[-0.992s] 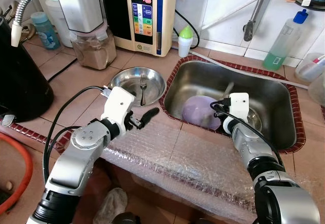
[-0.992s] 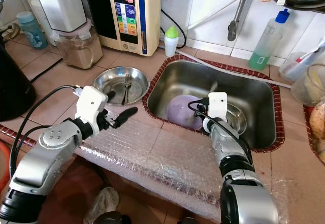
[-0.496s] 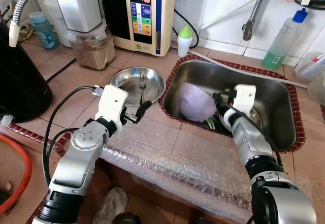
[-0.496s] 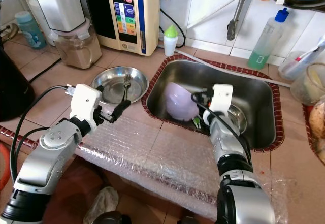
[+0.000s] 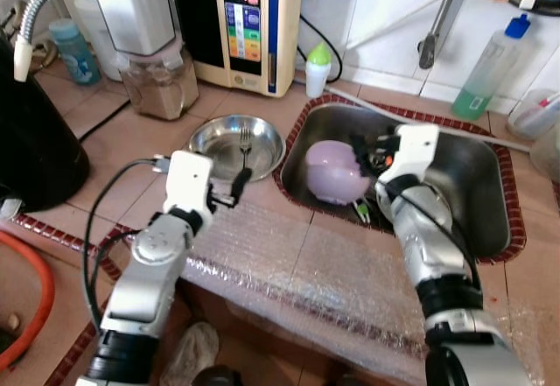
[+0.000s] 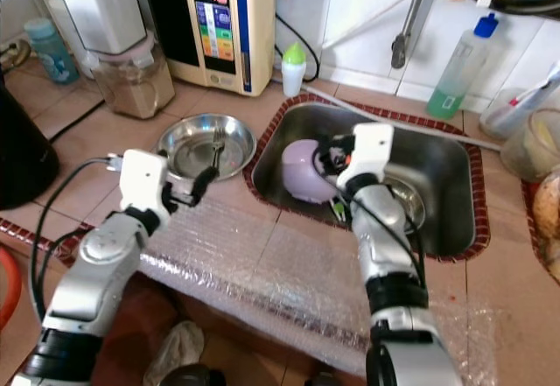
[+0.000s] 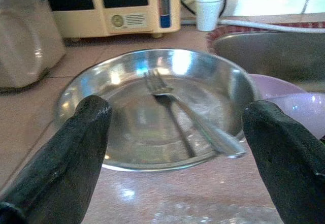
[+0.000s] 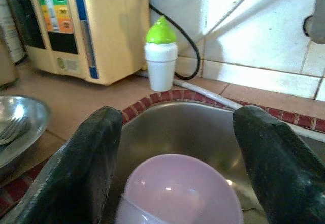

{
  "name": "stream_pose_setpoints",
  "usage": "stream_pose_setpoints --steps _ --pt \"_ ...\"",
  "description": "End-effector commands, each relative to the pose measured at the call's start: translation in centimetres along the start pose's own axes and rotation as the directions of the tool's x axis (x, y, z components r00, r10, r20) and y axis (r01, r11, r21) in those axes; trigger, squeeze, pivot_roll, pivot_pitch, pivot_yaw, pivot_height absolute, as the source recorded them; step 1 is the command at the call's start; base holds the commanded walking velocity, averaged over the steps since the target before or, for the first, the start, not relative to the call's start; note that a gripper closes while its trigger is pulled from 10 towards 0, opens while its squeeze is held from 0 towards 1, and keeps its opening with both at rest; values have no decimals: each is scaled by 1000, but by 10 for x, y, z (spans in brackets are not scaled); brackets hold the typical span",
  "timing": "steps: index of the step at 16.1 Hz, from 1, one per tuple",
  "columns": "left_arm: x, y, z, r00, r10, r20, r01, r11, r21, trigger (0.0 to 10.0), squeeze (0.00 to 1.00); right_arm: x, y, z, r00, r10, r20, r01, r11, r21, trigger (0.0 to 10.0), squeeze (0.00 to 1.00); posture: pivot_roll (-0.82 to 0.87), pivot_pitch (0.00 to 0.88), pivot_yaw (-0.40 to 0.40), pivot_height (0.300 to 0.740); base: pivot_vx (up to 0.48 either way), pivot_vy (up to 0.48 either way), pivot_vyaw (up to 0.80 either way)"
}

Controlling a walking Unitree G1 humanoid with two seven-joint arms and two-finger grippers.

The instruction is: Kitchen organization

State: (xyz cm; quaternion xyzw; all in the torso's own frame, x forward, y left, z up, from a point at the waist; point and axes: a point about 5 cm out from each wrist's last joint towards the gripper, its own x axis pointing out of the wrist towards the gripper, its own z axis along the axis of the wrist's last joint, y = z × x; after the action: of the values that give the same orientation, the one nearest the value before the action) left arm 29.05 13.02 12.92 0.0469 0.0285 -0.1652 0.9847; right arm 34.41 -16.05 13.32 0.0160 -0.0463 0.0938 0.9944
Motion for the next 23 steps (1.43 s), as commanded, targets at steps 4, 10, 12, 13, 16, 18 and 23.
stream_pose_setpoints --steps 4,10,12,13,16,18,23 --pt "1 -8 -9 999 4 -36 -3 1000 9 10000 969 -5 12 0 999 43 -15 -43 999 -18 10000 0 -14 0 1 740 0 0 0" --pt "2 -9 -24 991 -13 -130 17 999 28 0 0 -8 16 2 998 53 -29 -54 998 -29 10000 0 -15 0 4 740 0 0 0" --pt "2 -4 -26 990 14 -141 -8 999 48 0 0 -9 15 3 998 50 -35 -51 998 -33 10000 0 -16 0 5 740 0 0 0" --pt "1 -2 -26 990 21 -142 -14 999 51 0 0 -9 15 3 998 50 -36 -51 998 -33 10000 0 -16 0 5 740 0 0 0" --pt "0 1 -24 991 30 -134 -22 998 57 0 0 -9 14 2 998 50 -39 -51 998 -37 10000 0 -15 0 3 740 0 0 0" --pt "-2 4 -20 993 26 -118 -18 998 63 0 0 -8 14 3 998 49 -40 -51 998 -40 10000 0 -11 0 1 740 0 0 0" --pt "-6 4 -10 997 -48 -64 52 996 73 0 0 -7 15 4 998 53 -41 -54 998 -40 10000 0 -7 0 -2 740 0 0 0"
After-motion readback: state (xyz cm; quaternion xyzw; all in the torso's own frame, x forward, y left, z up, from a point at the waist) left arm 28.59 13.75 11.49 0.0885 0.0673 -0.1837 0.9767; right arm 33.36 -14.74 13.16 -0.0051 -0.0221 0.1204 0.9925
